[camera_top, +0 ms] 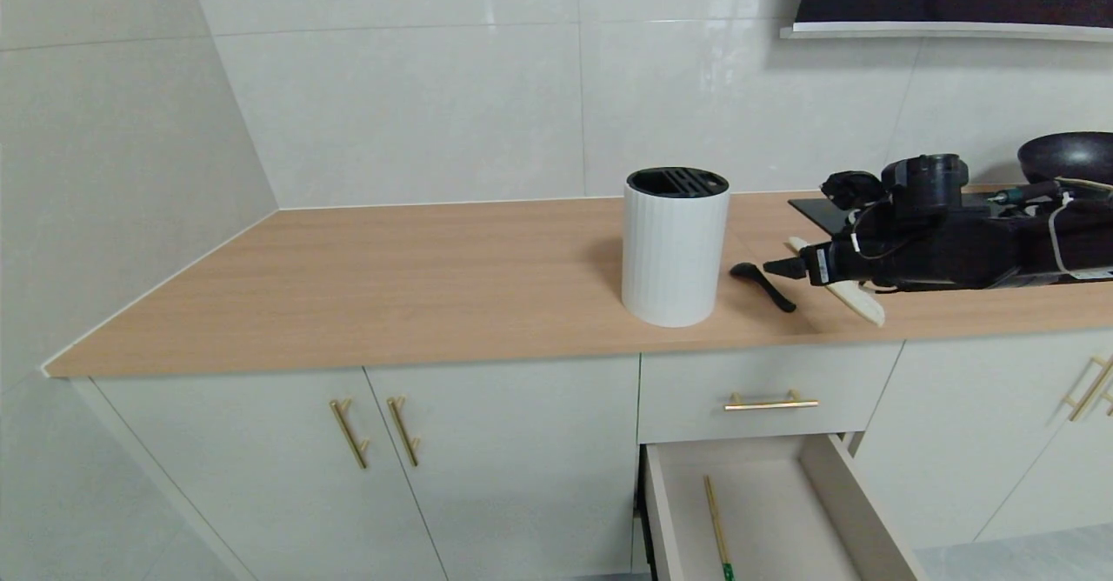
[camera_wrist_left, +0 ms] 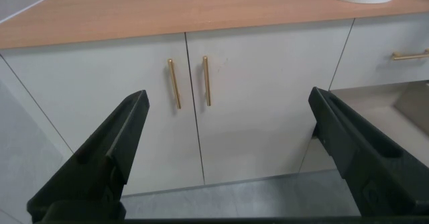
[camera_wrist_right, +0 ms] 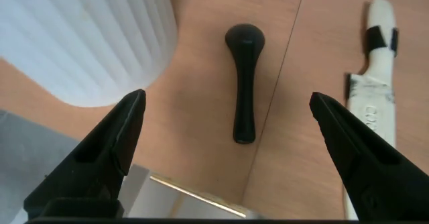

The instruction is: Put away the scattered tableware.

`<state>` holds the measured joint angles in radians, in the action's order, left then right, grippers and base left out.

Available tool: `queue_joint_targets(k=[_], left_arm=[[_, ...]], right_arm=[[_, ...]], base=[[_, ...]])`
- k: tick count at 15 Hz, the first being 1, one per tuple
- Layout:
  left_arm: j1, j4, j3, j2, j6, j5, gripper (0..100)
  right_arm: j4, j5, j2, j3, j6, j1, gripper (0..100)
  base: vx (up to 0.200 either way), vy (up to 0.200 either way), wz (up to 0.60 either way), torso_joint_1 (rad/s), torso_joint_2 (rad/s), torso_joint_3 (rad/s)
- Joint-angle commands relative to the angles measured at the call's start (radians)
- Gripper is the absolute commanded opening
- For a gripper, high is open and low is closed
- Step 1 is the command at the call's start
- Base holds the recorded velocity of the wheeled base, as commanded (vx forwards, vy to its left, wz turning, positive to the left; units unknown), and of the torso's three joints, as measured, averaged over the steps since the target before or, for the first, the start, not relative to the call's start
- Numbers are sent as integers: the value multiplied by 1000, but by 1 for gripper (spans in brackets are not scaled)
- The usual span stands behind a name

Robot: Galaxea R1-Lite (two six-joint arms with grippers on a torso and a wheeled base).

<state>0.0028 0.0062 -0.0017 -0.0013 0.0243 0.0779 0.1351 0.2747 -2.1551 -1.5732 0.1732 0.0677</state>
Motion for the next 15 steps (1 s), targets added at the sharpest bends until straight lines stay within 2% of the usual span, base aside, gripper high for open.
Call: queue_joint_targets(k=[1,3,6,9,15], left_arm=[[0,1,0,1,0,0,100],[0,0,0,1,0,0,100],[0,1,0,1,0,0,100],[0,1,0,1,0,0,100],[0,1,0,1,0,0,100]], right_arm=[[-3,-6,-55,-53,-4,8,100],[-2,-43,-127,-137,-101,17,100],[-22,-48,-189,-191,-100,21,100],[-103,-49,-219,-245,-96,20,100],[-100,-114,-250,-252,-73,21,100]], base=[[0,0,0,0,0,0],[0,0,0,0,0,0],[0,0,0,0,0,0],[0,0,0,0,0,0],[0,0,0,0,0,0]])
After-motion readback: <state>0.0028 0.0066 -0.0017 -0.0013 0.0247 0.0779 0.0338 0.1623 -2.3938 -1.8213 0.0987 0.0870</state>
